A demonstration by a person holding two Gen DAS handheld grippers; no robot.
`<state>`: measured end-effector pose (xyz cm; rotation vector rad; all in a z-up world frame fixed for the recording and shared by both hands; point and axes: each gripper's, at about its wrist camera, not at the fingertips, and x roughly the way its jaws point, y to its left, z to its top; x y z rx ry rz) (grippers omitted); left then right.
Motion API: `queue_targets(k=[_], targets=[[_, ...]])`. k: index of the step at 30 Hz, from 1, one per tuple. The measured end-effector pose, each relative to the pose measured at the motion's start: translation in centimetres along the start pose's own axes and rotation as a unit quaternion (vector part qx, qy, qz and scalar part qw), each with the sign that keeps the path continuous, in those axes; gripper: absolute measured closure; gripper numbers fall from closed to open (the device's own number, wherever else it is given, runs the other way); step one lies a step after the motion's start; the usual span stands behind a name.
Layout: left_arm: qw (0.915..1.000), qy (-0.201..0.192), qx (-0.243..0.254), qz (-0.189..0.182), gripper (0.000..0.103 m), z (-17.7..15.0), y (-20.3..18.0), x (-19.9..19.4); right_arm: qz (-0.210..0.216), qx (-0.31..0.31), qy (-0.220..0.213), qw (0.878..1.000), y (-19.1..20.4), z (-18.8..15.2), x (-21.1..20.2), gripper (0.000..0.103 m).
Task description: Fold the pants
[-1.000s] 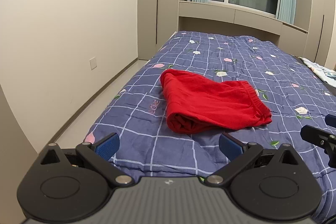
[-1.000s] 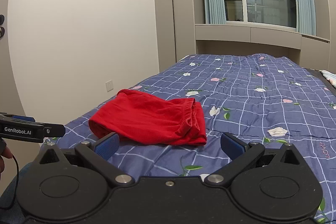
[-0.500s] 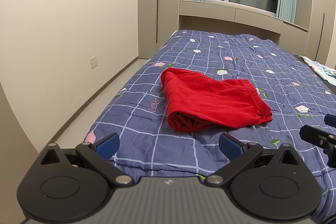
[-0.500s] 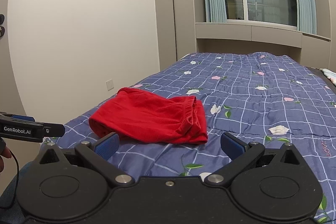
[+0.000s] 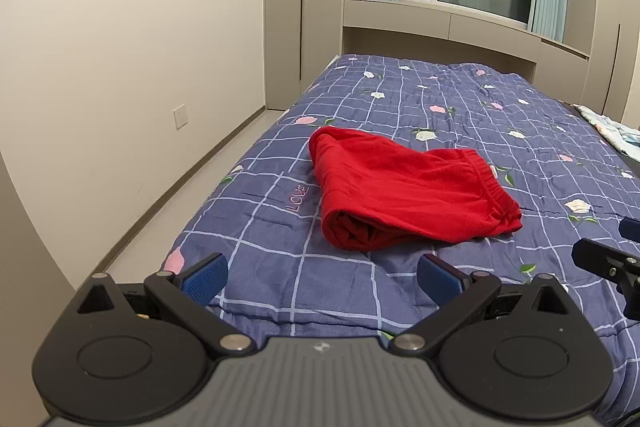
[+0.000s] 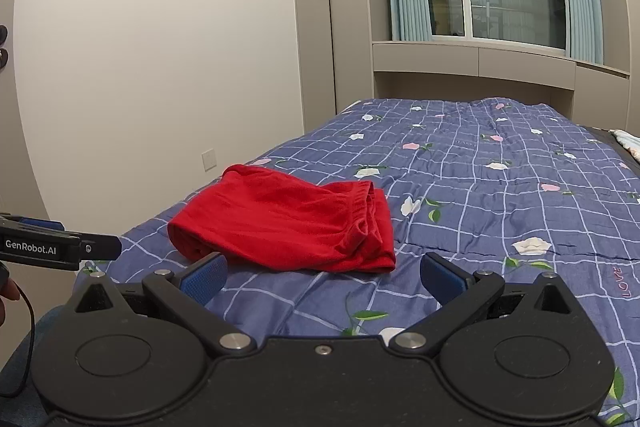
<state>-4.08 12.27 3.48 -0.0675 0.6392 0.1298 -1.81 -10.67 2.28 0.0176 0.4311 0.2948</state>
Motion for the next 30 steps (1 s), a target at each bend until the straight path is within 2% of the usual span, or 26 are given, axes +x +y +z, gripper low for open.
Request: queue_targets(k=[8, 13, 30], targets=[[1.0, 0.003, -0.001, -0.001, 0.0, 0.0, 0.1, 0.1, 0.002, -0.002, 0.002, 1.0, 0.1, -0.1, 0.2, 0.001], [0.9998, 0.011, -0.005, 0.016, 0.0, 0.1, 0.1, 0.4, 0.002, -0.001, 0.005, 1.0, 0.1, -0.1, 0.4, 0.001], [0.9998, 0.017, -0.011, 0.003, 0.0, 0.3, 0.1, 0.7, 0.003, 0.003, 0.018, 1.0, -0.1, -0.4, 1.1, 0.001]])
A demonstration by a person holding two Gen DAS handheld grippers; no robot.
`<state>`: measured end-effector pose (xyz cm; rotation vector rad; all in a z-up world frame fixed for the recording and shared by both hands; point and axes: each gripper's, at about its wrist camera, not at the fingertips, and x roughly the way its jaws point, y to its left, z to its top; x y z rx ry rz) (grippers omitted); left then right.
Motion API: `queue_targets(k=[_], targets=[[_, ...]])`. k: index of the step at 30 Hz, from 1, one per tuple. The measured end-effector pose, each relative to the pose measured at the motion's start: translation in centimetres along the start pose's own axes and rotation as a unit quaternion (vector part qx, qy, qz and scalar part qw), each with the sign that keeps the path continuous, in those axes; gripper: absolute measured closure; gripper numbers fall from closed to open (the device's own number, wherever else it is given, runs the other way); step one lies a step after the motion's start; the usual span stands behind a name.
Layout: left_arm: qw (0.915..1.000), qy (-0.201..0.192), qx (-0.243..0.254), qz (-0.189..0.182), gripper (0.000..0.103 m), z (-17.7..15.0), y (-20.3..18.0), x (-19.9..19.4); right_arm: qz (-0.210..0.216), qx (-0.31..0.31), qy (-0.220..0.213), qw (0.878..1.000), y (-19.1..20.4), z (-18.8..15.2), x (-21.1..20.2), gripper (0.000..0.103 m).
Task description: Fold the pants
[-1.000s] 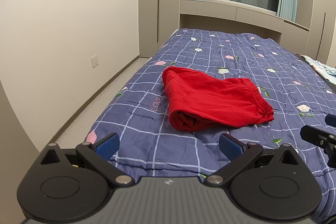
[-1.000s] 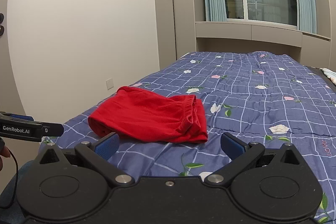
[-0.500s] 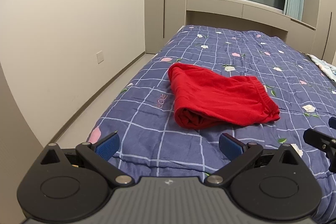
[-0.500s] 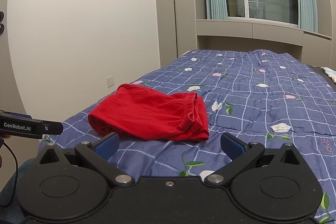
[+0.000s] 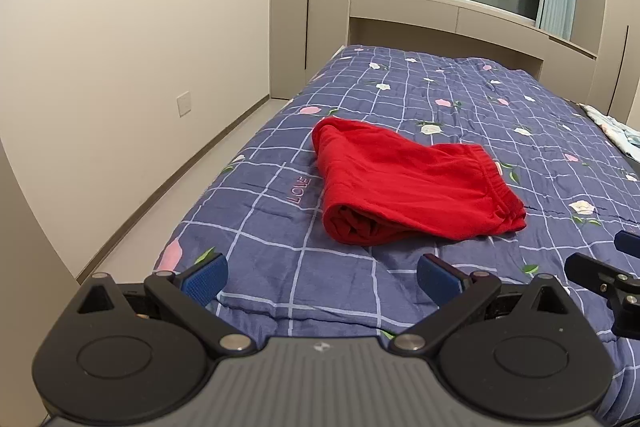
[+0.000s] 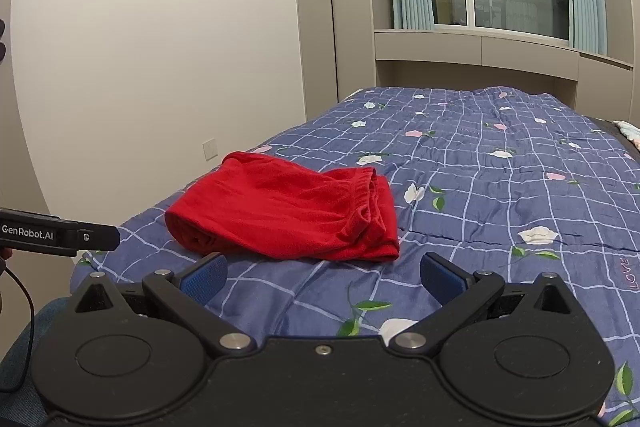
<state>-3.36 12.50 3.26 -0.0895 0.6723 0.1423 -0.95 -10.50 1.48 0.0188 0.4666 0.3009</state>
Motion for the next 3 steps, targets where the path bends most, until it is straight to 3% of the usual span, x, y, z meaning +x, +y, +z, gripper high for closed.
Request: queue_targets(k=[3], targets=[[1.0, 0.003, 0.003, 0.001, 0.0, 0.02, -0.1, 0.15, 0.0, 0.001, 0.002, 1.0, -0.07, -0.05, 0.12, 0.001]])
